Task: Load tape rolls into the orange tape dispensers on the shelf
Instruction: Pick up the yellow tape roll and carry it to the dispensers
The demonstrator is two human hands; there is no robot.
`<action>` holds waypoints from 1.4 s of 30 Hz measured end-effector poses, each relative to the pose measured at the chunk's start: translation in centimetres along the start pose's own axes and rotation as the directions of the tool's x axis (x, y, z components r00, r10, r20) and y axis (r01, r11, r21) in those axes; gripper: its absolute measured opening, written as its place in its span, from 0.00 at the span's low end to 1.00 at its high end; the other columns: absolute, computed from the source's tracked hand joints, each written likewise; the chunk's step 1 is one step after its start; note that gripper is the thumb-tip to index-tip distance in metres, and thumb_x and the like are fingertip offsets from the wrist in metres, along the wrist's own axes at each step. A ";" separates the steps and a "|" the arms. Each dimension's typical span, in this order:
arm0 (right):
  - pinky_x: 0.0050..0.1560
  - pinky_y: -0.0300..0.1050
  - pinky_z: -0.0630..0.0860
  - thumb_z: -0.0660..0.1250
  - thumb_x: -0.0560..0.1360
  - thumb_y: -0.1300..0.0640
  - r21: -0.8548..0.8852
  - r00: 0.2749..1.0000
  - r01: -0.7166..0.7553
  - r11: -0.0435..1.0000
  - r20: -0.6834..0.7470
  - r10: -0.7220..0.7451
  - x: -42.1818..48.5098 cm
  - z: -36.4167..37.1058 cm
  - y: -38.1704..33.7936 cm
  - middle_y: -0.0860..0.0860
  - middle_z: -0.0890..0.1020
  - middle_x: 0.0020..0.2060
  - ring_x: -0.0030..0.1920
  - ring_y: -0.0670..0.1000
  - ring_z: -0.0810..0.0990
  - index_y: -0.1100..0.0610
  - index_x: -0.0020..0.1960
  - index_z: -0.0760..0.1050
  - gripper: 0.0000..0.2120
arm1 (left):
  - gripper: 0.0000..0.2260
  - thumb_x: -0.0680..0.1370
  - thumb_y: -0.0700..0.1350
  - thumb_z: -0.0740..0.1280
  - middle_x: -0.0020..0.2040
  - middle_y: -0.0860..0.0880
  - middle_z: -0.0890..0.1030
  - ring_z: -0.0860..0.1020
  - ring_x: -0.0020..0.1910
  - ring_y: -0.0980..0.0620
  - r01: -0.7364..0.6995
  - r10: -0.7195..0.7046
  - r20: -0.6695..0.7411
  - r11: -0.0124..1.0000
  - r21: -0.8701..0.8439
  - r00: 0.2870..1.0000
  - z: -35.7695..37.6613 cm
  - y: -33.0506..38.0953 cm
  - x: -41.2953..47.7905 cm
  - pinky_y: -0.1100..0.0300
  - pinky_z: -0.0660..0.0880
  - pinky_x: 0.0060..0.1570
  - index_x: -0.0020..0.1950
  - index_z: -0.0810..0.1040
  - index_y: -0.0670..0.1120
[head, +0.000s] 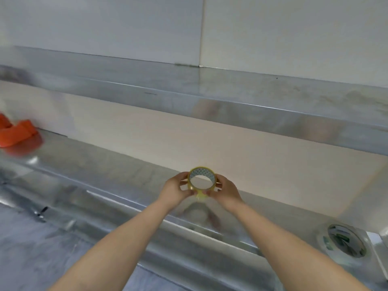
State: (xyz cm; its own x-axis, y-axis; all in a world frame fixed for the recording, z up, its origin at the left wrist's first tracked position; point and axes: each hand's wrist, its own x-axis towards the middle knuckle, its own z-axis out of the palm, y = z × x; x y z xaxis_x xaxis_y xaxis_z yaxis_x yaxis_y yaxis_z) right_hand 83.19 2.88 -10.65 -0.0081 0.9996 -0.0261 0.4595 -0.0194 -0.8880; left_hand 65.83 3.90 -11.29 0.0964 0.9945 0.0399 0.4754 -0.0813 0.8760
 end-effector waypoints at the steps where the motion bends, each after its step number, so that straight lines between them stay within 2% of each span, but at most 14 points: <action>1: 0.54 0.43 0.73 0.76 0.64 0.59 0.000 1.000 0.016 1.000 0.015 -0.016 0.4 1.1 -0.7 0.54 0.80 0.55 0.52 0.50 0.77 0.56 0.59 0.74 0.25 | 0.27 0.65 0.37 0.76 0.58 0.43 0.79 0.79 0.56 0.46 0.005 -0.004 -0.015 1.000 0.001 1.000 -1.3 -0.4 -0.1 0.58 0.75 0.54 0.63 0.73 0.41; 5: 0.52 0.42 0.71 0.76 0.64 0.59 -0.001 0.996 0.063 0.998 0.061 -0.063 1.4 5.7 -3.8 0.53 0.80 0.55 0.51 0.49 0.76 0.56 0.59 0.73 0.25 | 0.29 0.65 0.37 0.76 0.60 0.43 0.78 0.78 0.57 0.47 0.031 -0.032 -0.083 0.999 -0.006 0.996 -6.4 -2.6 -0.7 0.58 0.75 0.54 0.64 0.72 0.40; 9: 0.54 0.43 0.73 0.76 0.64 0.58 -0.030 0.988 0.120 0.992 0.101 -0.116 2.1 10.4 -7.0 0.53 0.80 0.56 0.55 0.52 0.77 0.56 0.59 0.74 0.25 | 0.29 0.65 0.38 0.76 0.60 0.44 0.78 0.77 0.58 0.49 0.036 -0.033 -0.146 0.999 0.018 0.989 -11.5 -4.7 -1.4 0.60 0.72 0.55 0.64 0.72 0.42; 16: 0.52 0.38 0.70 0.75 0.65 0.60 -0.027 0.967 0.207 0.978 0.157 -0.201 3.3 17.6 -12.6 0.54 0.80 0.56 0.51 0.48 0.75 0.59 0.60 0.73 0.24 | 0.30 0.65 0.39 0.76 0.60 0.44 0.78 0.76 0.60 0.47 0.055 -0.059 -0.218 0.998 -0.026 0.974 -19.8 -8.1 -2.1 0.56 0.72 0.59 0.65 0.72 0.42; 22: 0.53 0.38 0.70 0.75 0.66 0.61 0.001 0.951 0.236 0.972 0.204 -0.232 4.3 23.0 -16.1 0.55 0.79 0.58 0.53 0.49 0.75 0.60 0.61 0.72 0.26 | 0.32 0.64 0.41 0.77 0.61 0.45 0.78 0.75 0.61 0.50 0.089 -0.094 -0.282 0.996 -0.033 0.955 -25.5 -11.3 -2.5 0.54 0.72 0.61 0.66 0.71 0.43; 27: 0.57 0.41 0.71 0.75 0.66 0.62 0.024 0.937 0.255 0.967 0.243 -0.253 5.2 26.9 -18.2 0.57 0.79 0.59 0.57 0.53 0.77 0.61 0.62 0.72 0.26 | 0.32 0.64 0.41 0.77 0.61 0.46 0.78 0.76 0.61 0.50 0.093 -0.095 -0.328 0.995 -0.021 0.940 -29.4 -13.2 -3.0 0.54 0.72 0.62 0.66 0.72 0.43; 31: 0.62 0.49 0.72 0.75 0.66 0.61 0.028 0.917 0.282 0.959 0.287 -0.278 6.1 30.4 -19.9 0.57 0.78 0.59 0.58 0.55 0.76 0.61 0.63 0.72 0.27 | 0.31 0.64 0.42 0.77 0.61 0.46 0.78 0.75 0.61 0.50 0.090 -0.084 -0.354 0.996 0.001 0.931 -32.7 -14.9 -3.3 0.53 0.72 0.62 0.66 0.72 0.44; 33: 0.62 0.50 0.72 0.74 0.66 0.61 0.032 0.907 0.299 0.954 0.302 -0.294 6.5 32.2 -20.9 0.57 0.78 0.59 0.58 0.55 0.76 0.61 0.63 0.71 0.27 | 0.31 0.65 0.43 0.77 0.61 0.46 0.78 0.75 0.61 0.50 0.090 -0.083 -0.369 0.996 0.002 0.926 -34.6 -15.8 -3.4 0.53 0.72 0.62 0.65 0.72 0.45; 38: 0.60 0.47 0.73 0.74 0.67 0.60 0.047 0.883 0.307 0.951 0.359 -0.303 7.5 36.4 -23.1 0.55 0.79 0.58 0.57 0.53 0.77 0.59 0.62 0.72 0.25 | 0.29 0.64 0.44 0.77 0.60 0.49 0.79 0.76 0.60 0.50 0.090 -0.082 -0.396 0.996 0.003 0.915 -38.7 -18.5 -3.8 0.50 0.72 0.62 0.64 0.74 0.48; 42: 0.57 0.42 0.72 0.74 0.67 0.60 0.072 0.873 0.297 0.952 0.382 -0.301 8.1 39.6 -24.3 0.54 0.79 0.57 0.56 0.51 0.77 0.58 0.62 0.72 0.25 | 0.30 0.64 0.45 0.78 0.60 0.50 0.79 0.76 0.59 0.52 0.118 -0.106 -0.419 0.993 0.002 0.902 -41.5 -20.3 -3.8 0.54 0.73 0.61 0.64 0.74 0.49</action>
State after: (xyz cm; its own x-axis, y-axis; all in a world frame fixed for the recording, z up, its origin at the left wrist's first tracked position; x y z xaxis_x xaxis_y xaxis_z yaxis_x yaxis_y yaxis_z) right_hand 36.78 10.66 -7.50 -0.4852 0.8717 0.0691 0.3714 0.2770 -0.8862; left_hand 19.49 4.47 -9.27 -0.3298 0.9330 0.1444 0.4848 0.0361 0.8739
